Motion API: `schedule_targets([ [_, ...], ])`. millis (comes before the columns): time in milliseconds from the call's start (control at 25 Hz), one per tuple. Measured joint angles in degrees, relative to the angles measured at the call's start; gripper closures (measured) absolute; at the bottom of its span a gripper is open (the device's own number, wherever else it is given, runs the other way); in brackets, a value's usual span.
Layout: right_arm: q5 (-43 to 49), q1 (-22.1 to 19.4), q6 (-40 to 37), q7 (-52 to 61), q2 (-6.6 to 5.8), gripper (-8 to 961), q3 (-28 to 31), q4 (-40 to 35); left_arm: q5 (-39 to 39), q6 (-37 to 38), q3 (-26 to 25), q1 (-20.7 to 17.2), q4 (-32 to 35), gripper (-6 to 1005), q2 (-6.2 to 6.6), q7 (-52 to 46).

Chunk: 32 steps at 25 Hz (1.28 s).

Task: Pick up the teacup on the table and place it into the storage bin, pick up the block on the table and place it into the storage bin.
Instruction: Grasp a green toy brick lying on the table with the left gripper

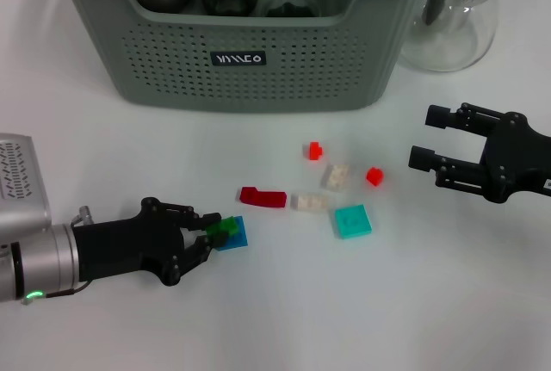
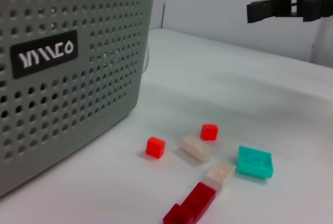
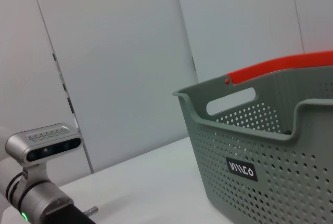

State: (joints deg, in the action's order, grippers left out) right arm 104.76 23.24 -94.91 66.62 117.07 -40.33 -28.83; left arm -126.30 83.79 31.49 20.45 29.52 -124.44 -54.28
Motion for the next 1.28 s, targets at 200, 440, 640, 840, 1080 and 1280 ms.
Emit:
schedule_targets([
  [200,0.0,0.1,0.0,0.0,0.0,189,-0.1,0.0,0.1,0.6,-0.1,0.1,0.0,797,-0.01,0.0],
  [440,0.0,0.0,0.0,0.0,0.0,189,0.1,0.0,0.6,2.0,-1.9,0.0,0.7,795,0.07,-0.5],
  [640,0.0,0.0,0.0,0.0,0.0,188,0.1,0.0,0.4,5.1,-3.3,-0.4,2.7,644,0.3,-1.2],
  [840,0.0,0.0,0.0,0.0,-0.09,188,0.1,0.0,0.1,6.1,-3.3,-0.4,2.9,703,0.26,-1.3],
  [1080,0.0,-0.1,0.0,0.0,-0.09,188,0.2,0.0,0.0,4.9,-3.2,-0.5,2.1,788,0.02,-1.0],
  [1280,0.0,-0.4,0.0,0.0,-0.09,189,0.3,0.0,0.0,4.1,-3.0,-0.7,1.6,670,-0.04,0.2],
])
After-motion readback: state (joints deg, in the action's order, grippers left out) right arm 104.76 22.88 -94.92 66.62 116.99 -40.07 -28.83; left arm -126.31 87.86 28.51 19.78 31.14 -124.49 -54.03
